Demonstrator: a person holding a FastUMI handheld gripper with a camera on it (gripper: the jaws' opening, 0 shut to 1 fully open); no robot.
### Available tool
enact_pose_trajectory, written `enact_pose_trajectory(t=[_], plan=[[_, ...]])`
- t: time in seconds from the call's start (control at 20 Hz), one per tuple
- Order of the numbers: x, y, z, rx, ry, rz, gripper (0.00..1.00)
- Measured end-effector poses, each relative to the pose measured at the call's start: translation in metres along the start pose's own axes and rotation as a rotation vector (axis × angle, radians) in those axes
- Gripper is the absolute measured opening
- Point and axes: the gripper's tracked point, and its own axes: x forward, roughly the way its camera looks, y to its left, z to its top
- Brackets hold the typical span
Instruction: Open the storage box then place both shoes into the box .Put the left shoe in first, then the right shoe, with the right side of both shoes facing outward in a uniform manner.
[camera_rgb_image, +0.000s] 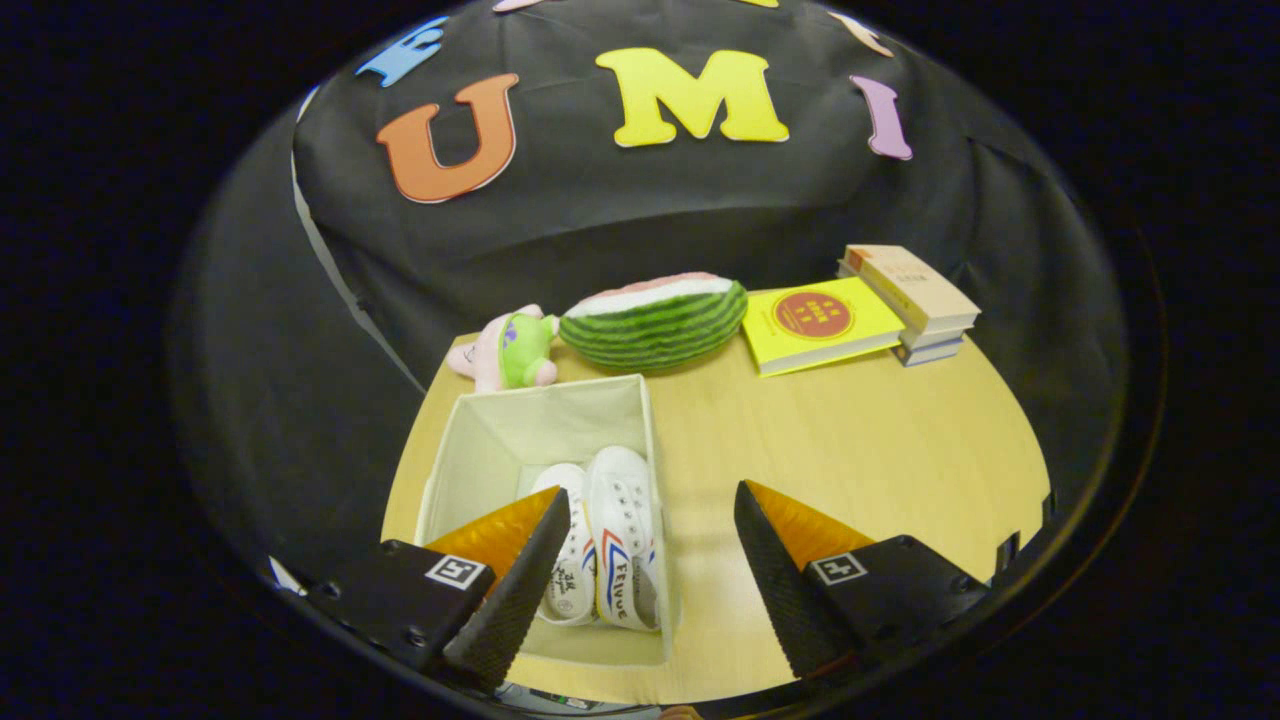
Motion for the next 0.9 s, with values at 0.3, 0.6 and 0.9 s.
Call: enact_pose_trajectory(t=[0.3,0.6,0.9], plan=[[-0.046,-0.021,0.027,-0.035,-0.116,-0.011,1.0],[-0.144,-0.052,0.098,-0.021,-0.481,-0.048,1.0],[-0.225,-0.083,0.118,-0.15,-0.732,-0.111,1.0]])
